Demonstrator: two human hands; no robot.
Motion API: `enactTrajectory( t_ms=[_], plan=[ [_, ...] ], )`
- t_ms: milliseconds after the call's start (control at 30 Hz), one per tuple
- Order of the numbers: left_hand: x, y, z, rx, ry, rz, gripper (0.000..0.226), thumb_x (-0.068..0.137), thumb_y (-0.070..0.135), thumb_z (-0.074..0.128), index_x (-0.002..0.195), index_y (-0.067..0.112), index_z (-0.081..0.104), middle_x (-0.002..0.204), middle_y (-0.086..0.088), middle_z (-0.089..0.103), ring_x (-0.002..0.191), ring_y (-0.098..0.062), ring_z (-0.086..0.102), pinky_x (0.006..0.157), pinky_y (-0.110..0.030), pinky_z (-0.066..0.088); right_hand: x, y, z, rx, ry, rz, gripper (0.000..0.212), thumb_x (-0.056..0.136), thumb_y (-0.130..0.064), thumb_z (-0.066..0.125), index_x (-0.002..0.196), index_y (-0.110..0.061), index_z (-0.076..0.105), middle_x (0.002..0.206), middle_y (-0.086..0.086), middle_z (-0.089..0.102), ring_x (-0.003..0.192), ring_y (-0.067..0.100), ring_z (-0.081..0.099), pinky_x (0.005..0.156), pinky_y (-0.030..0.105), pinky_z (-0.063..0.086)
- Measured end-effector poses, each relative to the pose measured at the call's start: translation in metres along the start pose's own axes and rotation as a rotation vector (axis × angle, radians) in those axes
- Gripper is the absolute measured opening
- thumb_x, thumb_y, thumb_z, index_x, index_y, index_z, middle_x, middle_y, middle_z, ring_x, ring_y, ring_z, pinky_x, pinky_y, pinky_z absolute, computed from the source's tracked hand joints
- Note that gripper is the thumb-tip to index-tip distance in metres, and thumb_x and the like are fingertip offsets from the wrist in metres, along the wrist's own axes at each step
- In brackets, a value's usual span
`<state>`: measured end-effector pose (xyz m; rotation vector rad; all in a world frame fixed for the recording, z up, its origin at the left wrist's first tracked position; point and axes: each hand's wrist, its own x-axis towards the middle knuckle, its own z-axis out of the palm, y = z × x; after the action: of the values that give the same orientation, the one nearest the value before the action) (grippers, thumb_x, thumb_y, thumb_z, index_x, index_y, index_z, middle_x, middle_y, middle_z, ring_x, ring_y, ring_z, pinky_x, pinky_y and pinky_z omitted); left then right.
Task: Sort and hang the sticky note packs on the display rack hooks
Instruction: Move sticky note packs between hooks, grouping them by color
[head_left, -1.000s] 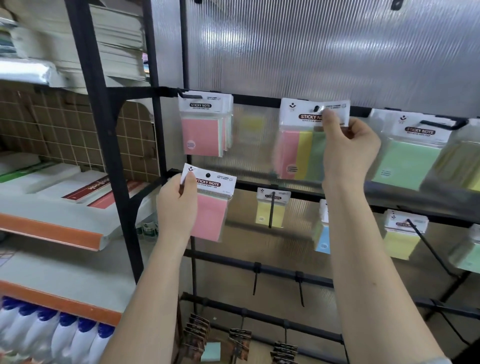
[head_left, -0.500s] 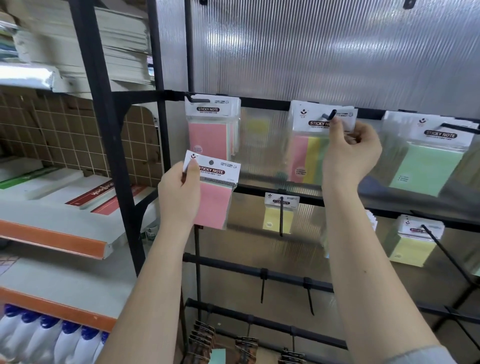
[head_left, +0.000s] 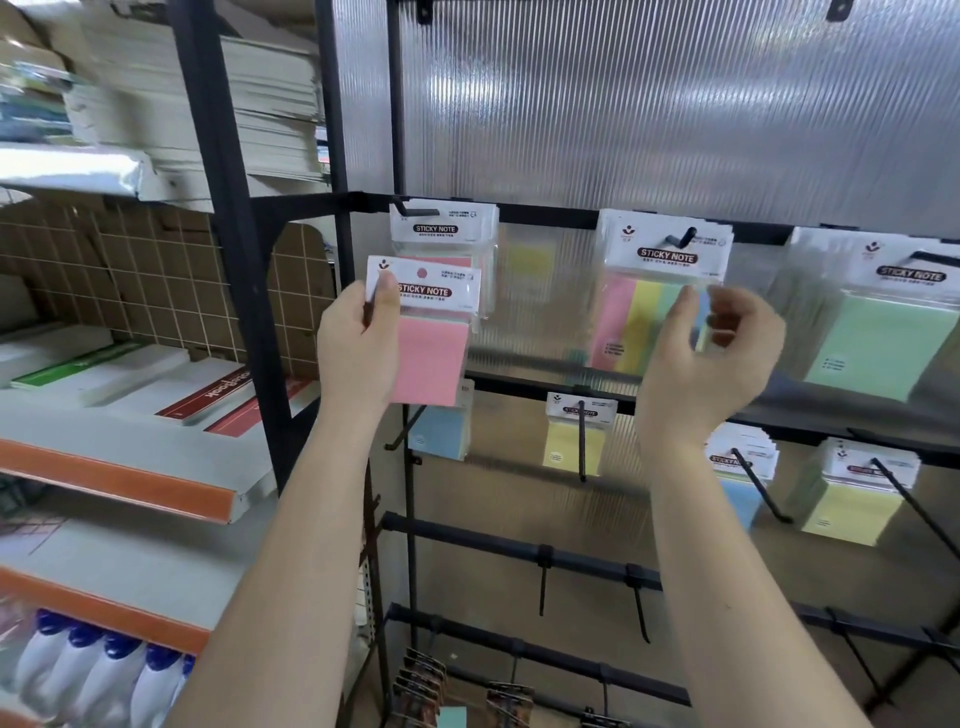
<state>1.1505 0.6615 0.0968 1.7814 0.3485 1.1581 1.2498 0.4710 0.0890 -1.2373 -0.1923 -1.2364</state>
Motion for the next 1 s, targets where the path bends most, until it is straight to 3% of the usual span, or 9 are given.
enactTrajectory(
  t_ms=[100, 200, 267, 433, 533, 667, 767, 900, 1000],
  plan=[
    [0.012, 0.008, -0.003, 0.009, 0.008, 0.041, 0.031, 0.099, 0.042, 0.037, 0.096, 0.015, 0.053, 0.084, 0.011, 0.056, 0.073, -0.002, 0.055, 0.062, -0.019, 0.043, -0.025, 0.007, -0.008, -0.006, -0.118, -0.09, 0.016, 0.09, -0.015, 0.058, 0.09, 0.0, 0.065, 0.082, -0.006, 0.056, 0.071, 0.001, 0.047, 0.071, 0.007, 0.039],
    [0.022, 0.014, -0.004, -0.016, 0.027, 0.071, 0.025, 0.098, 0.041, 0.042, 0.092, 0.019, 0.053, 0.083, 0.012, 0.057, 0.072, 0.0, 0.057, 0.06, -0.018, 0.046, -0.046, 0.009, -0.018, 0.001, -0.328, -0.05, 0.027, 0.095, -0.024, 0.049, 0.079, -0.009, 0.064, 0.064, -0.009, 0.056, 0.06, 0.002, 0.05, 0.057, 0.009, 0.035],
    [0.027, 0.018, -0.004, -0.065, 0.038, 0.089, 0.018, 0.095, 0.039, 0.05, 0.092, 0.021, 0.055, 0.085, 0.016, 0.059, 0.073, 0.003, 0.059, 0.059, -0.014, 0.048, -0.055, 0.011, -0.023, -0.018, -0.493, -0.006, 0.038, 0.096, -0.028, 0.045, 0.068, -0.007, 0.059, 0.055, -0.001, 0.054, 0.056, 0.011, 0.05, 0.051, 0.015, 0.032],
    [0.041, 0.021, -0.003, -0.103, 0.105, 0.127, 0.017, 0.092, 0.04, 0.055, 0.084, 0.025, 0.056, 0.082, 0.018, 0.062, 0.072, 0.009, 0.061, 0.065, -0.015, 0.049, -0.062, 0.02, -0.029, -0.183, -0.808, 0.208, 0.032, 0.098, -0.027, 0.049, 0.073, -0.012, 0.064, 0.065, -0.003, 0.064, 0.062, 0.01, 0.057, 0.056, 0.014, 0.039],
    [0.047, 0.02, -0.002, -0.122, 0.112, 0.149, 0.022, 0.093, 0.04, 0.054, 0.089, 0.019, 0.057, 0.086, 0.012, 0.064, 0.08, 0.0, 0.065, 0.068, -0.019, 0.052, -0.063, 0.03, -0.032, -0.268, -0.87, 0.333, 0.027, 0.097, -0.027, 0.05, 0.078, -0.016, 0.064, 0.073, -0.003, 0.066, 0.072, 0.01, 0.06, 0.057, 0.012, 0.04],
    [0.051, 0.022, 0.001, -0.137, 0.143, 0.157, 0.02, 0.094, 0.038, 0.054, 0.084, 0.021, 0.054, 0.079, 0.014, 0.06, 0.069, 0.012, 0.06, 0.058, -0.008, 0.046, -0.063, 0.045, -0.038, -0.341, -0.914, 0.423, 0.017, 0.097, -0.024, 0.05, 0.093, -0.016, 0.065, 0.085, -0.003, 0.063, 0.082, 0.013, 0.057, 0.062, 0.018, 0.04],
    [0.053, 0.019, 0.004, -0.156, 0.158, 0.158, 0.021, 0.094, 0.036, 0.055, 0.083, 0.018, 0.056, 0.078, 0.014, 0.06, 0.067, 0.014, 0.059, 0.057, -0.008, 0.043, -0.062, 0.053, -0.04, -0.369, -0.9, 0.465, 0.015, 0.097, -0.022, 0.051, 0.096, -0.015, 0.065, 0.085, -0.005, 0.062, 0.081, 0.012, 0.056, 0.064, 0.022, 0.04],
    [0.055, 0.014, 0.008, -0.183, 0.16, 0.147, 0.029, 0.093, 0.034, 0.056, 0.097, 0.006, 0.062, 0.086, 0.011, 0.064, 0.07, 0.011, 0.062, 0.056, -0.008, 0.045, -0.061, 0.063, -0.04, -0.411, -0.884, 0.535, 0.017, 0.097, -0.023, 0.051, 0.099, -0.014, 0.065, 0.081, -0.005, 0.061, 0.073, 0.007, 0.055, 0.056, 0.02, 0.038],
    [0.058, 0.009, 0.012, -0.171, 0.144, 0.129, 0.023, 0.094, 0.032, 0.056, 0.089, 0.009, 0.06, 0.083, 0.009, 0.063, 0.066, 0.006, 0.06, 0.053, -0.006, 0.041, -0.061, 0.07, -0.041, -0.426, -0.869, 0.575, 0.019, 0.097, -0.022, 0.051, 0.103, -0.012, 0.065, 0.083, -0.005, 0.061, 0.076, 0.012, 0.056, 0.061, 0.025, 0.042]
  ],
)
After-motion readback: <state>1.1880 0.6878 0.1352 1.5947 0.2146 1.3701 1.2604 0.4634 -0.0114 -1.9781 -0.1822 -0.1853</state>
